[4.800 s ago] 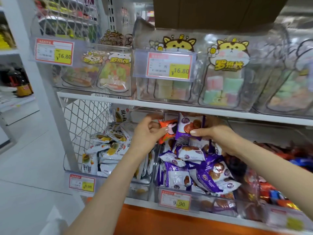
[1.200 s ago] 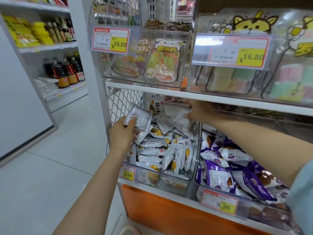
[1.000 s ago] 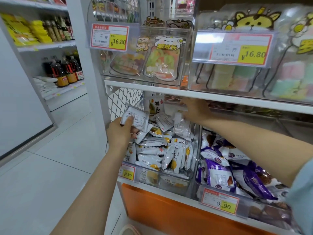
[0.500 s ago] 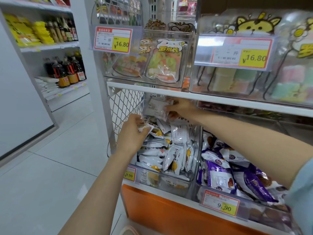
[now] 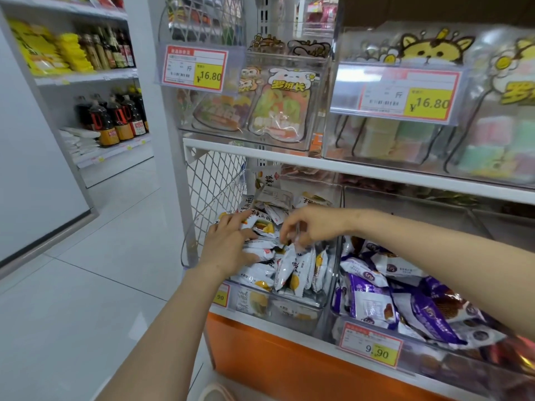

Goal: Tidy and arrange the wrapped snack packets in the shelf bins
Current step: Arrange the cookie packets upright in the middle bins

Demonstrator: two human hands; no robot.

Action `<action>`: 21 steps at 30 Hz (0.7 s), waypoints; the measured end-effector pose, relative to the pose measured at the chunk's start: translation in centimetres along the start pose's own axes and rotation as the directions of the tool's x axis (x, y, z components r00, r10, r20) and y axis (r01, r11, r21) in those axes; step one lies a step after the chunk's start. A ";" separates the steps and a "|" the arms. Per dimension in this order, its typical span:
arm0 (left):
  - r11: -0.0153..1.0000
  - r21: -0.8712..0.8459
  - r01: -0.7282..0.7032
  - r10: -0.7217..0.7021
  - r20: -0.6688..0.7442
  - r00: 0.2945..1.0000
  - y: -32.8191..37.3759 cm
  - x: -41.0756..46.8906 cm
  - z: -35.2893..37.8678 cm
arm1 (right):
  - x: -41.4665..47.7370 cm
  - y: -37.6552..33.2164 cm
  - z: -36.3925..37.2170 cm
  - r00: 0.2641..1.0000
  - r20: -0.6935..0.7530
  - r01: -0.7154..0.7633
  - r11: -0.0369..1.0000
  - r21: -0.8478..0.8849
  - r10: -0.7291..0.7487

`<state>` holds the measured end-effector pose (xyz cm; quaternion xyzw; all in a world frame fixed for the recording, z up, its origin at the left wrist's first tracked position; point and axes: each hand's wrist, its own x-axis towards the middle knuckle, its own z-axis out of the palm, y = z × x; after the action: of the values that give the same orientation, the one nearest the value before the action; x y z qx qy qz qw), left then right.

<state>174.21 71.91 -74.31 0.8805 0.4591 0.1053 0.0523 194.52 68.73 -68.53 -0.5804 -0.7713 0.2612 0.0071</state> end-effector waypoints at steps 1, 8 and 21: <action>1.000 0.000 0.001 -0.001 -0.007 1.000 0.1 -0.1 0.1 | -0.3 0.1 0.2 0.997 0.078 -0.015 1.000 0.018 0.013; 0.999 -0.047 -0.002 -0.002 -0.080 0.997 -0.5 0.0 0.6 | -0.7 0.3 1.0 0.960 0.263 -0.037 0.972 -0.231 0.098; 0.985 -0.141 0.096 -0.124 -0.209 0.970 0.0 0.8 1.1 | -0.5 0.0 1.3 0.998 0.026 0.062 0.962 -0.267 -0.057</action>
<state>174.91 72.62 -75.28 0.8316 0.5026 0.2275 0.0645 194.22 67.77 -69.52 -0.5500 -0.8168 0.1595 -0.0706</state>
